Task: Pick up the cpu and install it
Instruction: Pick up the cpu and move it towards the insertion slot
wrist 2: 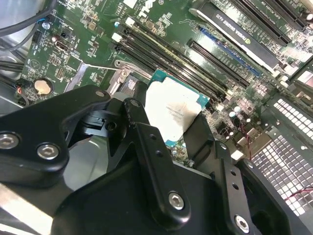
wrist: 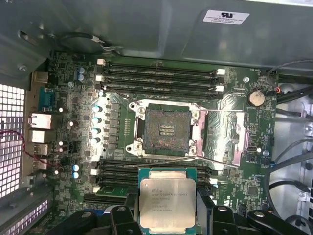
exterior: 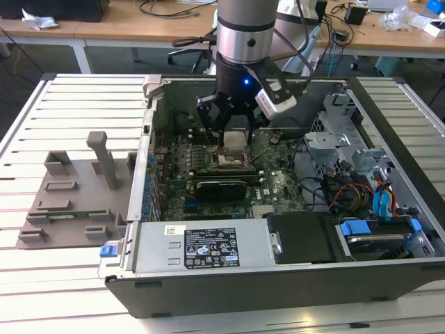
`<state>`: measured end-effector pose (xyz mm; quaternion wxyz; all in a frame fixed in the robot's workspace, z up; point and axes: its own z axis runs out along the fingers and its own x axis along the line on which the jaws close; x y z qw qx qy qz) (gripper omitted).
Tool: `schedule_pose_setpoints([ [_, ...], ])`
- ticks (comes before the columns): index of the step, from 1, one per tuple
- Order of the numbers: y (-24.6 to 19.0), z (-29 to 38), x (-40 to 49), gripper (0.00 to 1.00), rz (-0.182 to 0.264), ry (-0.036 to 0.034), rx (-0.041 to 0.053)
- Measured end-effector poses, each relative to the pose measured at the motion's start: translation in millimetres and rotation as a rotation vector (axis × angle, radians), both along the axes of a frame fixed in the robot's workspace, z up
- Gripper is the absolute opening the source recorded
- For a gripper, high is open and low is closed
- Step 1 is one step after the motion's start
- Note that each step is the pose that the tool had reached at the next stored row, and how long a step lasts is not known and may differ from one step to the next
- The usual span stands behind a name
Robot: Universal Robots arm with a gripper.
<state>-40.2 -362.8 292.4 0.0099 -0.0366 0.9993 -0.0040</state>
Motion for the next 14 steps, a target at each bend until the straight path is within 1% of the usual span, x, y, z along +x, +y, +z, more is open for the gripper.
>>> schedule_pose_setpoints([
  [14,0.0,-6.4,0.0,0.55,0.000,0.0000,0.0000],
])
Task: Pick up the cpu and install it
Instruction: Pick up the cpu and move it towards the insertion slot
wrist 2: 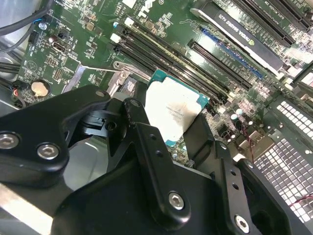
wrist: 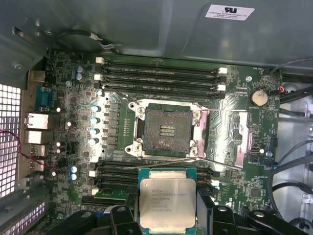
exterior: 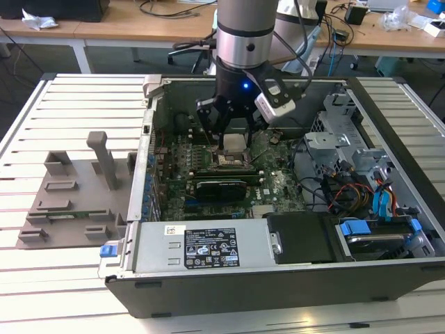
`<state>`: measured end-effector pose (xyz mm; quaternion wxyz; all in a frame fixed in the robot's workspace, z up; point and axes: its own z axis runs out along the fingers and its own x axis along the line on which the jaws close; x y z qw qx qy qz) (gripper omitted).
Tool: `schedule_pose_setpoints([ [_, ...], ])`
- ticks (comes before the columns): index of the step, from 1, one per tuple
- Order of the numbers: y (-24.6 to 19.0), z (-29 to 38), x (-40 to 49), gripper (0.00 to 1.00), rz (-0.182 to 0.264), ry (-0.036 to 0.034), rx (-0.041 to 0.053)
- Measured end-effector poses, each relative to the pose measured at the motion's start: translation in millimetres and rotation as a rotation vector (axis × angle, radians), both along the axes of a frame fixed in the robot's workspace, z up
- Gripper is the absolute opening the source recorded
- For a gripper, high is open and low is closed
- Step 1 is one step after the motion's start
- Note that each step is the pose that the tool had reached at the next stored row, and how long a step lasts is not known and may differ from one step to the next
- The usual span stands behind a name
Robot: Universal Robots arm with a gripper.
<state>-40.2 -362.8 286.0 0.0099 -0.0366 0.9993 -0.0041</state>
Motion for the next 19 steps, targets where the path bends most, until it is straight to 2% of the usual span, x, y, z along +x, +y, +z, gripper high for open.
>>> schedule_pose_setpoints([
  [19,0.0,-8.9,0.3,0.55,0.000,0.0000,0.0000],
])
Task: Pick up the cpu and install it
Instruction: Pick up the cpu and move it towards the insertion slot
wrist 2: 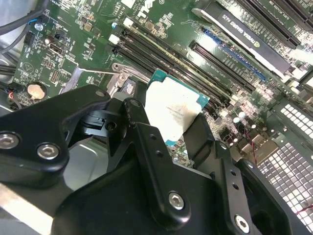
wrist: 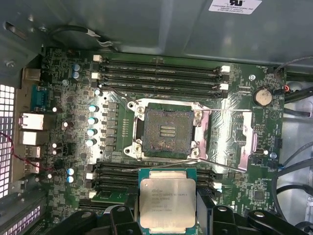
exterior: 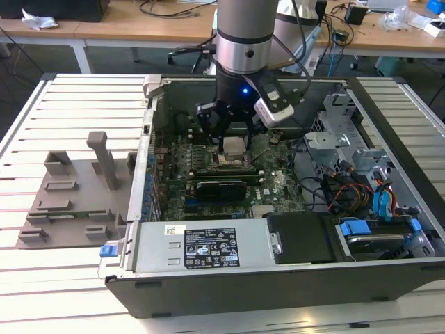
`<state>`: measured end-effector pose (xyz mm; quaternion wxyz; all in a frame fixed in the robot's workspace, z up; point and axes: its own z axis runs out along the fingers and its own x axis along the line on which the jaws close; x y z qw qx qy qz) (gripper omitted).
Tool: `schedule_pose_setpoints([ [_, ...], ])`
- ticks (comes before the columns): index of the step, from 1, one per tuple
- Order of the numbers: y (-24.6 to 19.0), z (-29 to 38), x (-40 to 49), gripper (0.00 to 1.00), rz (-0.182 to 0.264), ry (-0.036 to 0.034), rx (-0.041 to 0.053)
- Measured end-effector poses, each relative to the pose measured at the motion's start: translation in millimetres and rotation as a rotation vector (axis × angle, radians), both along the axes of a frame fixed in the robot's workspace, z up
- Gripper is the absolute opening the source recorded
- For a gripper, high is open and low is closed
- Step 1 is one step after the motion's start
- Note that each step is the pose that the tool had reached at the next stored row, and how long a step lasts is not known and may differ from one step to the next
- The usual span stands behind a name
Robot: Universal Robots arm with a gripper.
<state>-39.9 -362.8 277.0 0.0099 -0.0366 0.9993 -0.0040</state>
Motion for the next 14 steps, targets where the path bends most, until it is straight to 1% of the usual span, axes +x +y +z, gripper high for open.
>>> schedule_pose_setpoints([
  [1,0.0,-0.6,0.1,0.55,0.000,0.0000,0.0000],
  [3,1.5,-2.1,0.4,0.55,0.000,-0.0001,-0.0002],
  [7,5.5,-4.0,0.7,0.55,0.000,0.0000,-0.0020],
  [14,6.5,-7.3,0.7,0.55,0.000,0.0000,-0.0024],
])
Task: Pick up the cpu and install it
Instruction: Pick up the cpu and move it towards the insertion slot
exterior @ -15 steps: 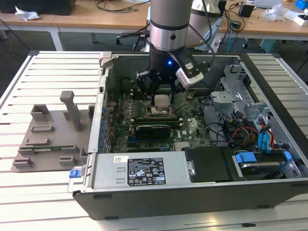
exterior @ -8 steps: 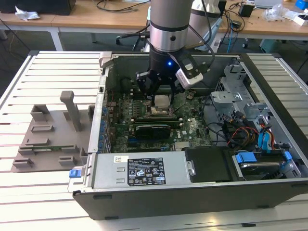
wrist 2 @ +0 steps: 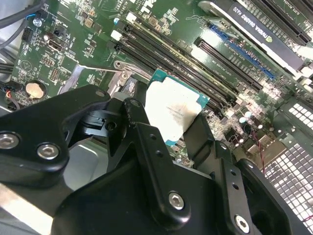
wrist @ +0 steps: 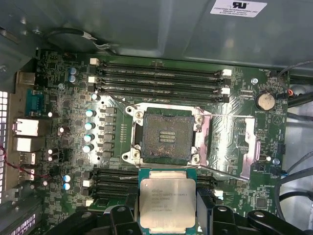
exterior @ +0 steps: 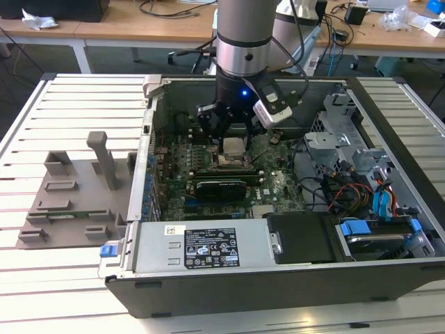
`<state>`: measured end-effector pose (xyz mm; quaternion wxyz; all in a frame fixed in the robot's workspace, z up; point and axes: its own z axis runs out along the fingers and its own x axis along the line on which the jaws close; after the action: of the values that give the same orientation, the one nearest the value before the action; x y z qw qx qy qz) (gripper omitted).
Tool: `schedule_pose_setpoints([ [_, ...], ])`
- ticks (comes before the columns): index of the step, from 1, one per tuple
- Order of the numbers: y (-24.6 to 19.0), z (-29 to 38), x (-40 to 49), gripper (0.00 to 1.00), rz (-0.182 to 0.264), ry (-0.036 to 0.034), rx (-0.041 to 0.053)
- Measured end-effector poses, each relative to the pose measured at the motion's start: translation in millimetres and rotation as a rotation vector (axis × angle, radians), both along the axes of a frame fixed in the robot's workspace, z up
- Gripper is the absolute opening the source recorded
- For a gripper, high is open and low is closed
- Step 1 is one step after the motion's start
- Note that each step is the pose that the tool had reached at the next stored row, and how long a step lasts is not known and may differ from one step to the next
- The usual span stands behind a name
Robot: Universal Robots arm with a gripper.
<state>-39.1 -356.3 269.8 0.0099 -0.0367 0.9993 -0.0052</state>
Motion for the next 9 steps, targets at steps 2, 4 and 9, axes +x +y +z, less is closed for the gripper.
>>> schedule_pose_setpoints([
  [2,0.0,-1.0,0.0,0.55,0.000,0.0000,-0.0001],
  [4,0.0,-2.2,0.0,0.55,0.000,-0.0001,0.0002],
  [9,0.0,-5.2,0.1,0.55,0.000,0.0000,0.0000],
])
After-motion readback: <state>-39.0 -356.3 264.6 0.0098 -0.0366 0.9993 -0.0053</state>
